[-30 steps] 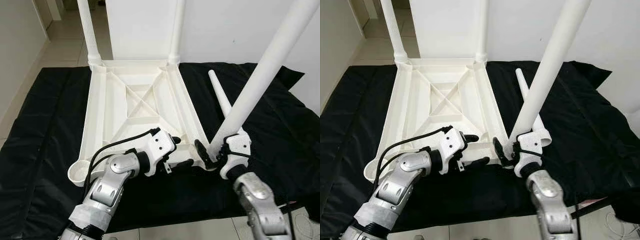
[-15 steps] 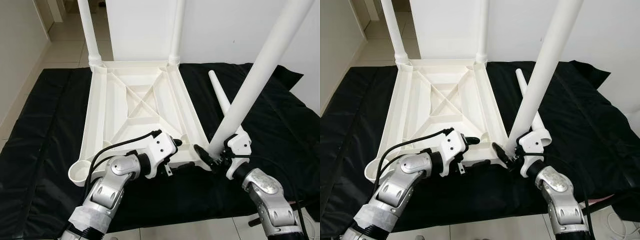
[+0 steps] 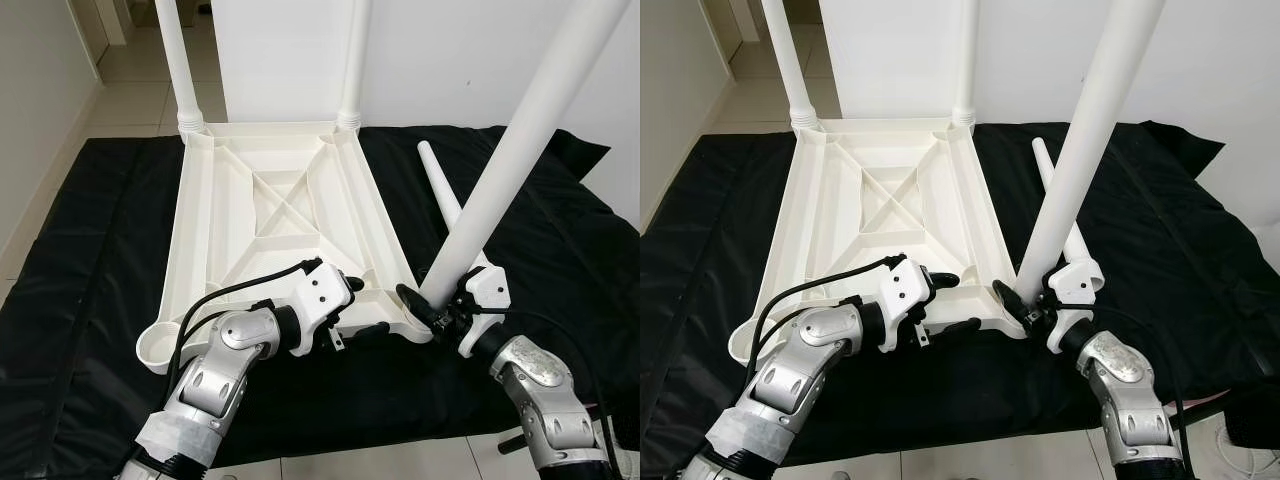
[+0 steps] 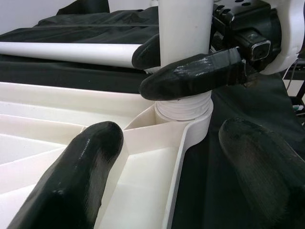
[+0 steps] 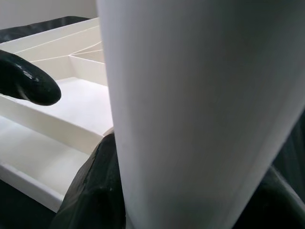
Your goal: Building children table
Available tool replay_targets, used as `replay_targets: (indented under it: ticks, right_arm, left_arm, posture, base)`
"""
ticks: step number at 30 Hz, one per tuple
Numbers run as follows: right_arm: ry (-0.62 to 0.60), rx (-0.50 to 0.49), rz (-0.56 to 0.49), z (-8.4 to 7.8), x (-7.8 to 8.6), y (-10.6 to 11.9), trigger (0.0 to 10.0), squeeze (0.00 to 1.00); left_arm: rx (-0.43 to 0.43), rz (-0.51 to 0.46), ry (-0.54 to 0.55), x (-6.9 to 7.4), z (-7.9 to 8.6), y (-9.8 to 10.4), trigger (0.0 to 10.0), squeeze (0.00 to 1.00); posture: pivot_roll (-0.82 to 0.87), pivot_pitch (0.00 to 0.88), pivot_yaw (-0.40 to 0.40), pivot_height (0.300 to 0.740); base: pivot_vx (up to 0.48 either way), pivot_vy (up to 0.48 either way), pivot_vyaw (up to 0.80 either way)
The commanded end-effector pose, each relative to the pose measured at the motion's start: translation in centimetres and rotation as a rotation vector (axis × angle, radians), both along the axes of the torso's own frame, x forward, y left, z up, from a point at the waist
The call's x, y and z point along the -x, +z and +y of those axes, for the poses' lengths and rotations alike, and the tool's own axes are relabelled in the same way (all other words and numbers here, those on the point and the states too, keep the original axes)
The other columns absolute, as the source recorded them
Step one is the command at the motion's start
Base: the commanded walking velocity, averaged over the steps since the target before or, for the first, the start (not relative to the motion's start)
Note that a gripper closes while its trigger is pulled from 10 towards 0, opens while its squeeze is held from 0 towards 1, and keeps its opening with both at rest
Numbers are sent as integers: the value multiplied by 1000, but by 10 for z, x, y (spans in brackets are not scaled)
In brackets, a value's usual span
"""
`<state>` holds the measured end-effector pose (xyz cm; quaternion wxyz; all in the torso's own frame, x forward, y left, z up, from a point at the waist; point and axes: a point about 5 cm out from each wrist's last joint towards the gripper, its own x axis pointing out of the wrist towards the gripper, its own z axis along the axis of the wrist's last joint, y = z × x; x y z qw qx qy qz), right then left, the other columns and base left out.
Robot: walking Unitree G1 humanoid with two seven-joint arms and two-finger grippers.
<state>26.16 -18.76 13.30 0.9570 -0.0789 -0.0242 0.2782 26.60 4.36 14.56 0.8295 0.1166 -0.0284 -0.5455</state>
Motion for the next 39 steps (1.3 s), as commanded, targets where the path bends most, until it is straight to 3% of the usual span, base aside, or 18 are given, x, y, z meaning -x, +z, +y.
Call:
replay_targets:
  ticks: [1, 8, 10, 14, 20, 25, 26, 27, 28, 36, 37, 38, 39]
  right_arm:
    - [-88, 37, 40, 0, -2, -9, 10000, 0]
    - [-255, -2, 31, 9, -3, -8, 10000, 0]
    - [-255, -2, 31, 9, -3, -8, 10000, 0]
    - [-529, -99, 46, 23, 2, -7, 10000, 0]
    - [-647, -132, 34, 30, 4, -6, 10000, 0]
    - [-678, -158, 33, 31, 3, -4, 10000, 0]
    - [-669, -169, 27, 30, 2, -3, 10000, 165]
    - [-669, -169, 27, 30, 2, -3, 10000, 165]
    - [-631, -179, 16, 31, 2, 0, 10000, 1000]
    - [-453, -166, -3, 34, 1, 7, 10000, 1000]
    - [-394, -160, 10, 35, 0, 7, 10000, 706]
    - [-339, -137, 2, 35, 0, 7, 10000, 0]
    - [-339, -137, 2, 35, 0, 7, 10000, 0]
  left_arm:
    - [-3, -4, 32, -1, 1, 1, 10000, 0]
    - [-4, 1, 32, -1, 1, 0, 10000, 0]
    - [-4, 1, 32, -1, 1, 0, 10000, 0]
    - [-4, 2, 29, -1, 1, 1, 10000, 0]
    - [-3, 3, 29, -1, 1, 1, 10000, 0]
    - [-3, 4, 28, 0, 1, 0, 10000, 0]
    - [-6, 4, 26, 0, 1, 0, 10000, 0]
    - [-6, 4, 26, 0, 1, 0, 10000, 0]
    - [-5, 5, 24, 0, 0, 0, 10000, 0]
    - [-4, 4, 21, 0, 0, 1, 10000, 0]
    - [-5, 4, 20, 0, 0, 1, 10000, 0]
    - [-6, 4, 20, 0, 0, 1, 10000, 0]
    - [-6, 4, 20, 0, 0, 1, 10000, 0]
  posture:
    - [-53, 50, -29, 740]
    - [-53, 53, -27, 740]
    - [-53, 53, -27, 740]
    - [-54, 56, -27, 740]
    - [-49, 56, -28, 740]
    - [-50, 56, -27, 740]
    - [-55, 52, -22, 740]
    - [-55, 52, -22, 740]
    - [-56, 53, -23, 740]
    - [-54, 51, -21, 740]
    - [-54, 51, -21, 740]
    - [-53, 49, -21, 740]
    - [-53, 49, -21, 740]
  base:
    - [0, 0, 0]
    - [0, 0, 0]
    - [0, 0, 0]
    - [0, 0, 0]
    - [0, 0, 0]
    - [0, 0, 0]
    - [0, 0, 0]
    - [0, 0, 0]
    - [0, 0, 0]
    - [0, 0, 0]
    - [0, 0, 0]
    - [0, 0, 0]
    - [0, 0, 0]
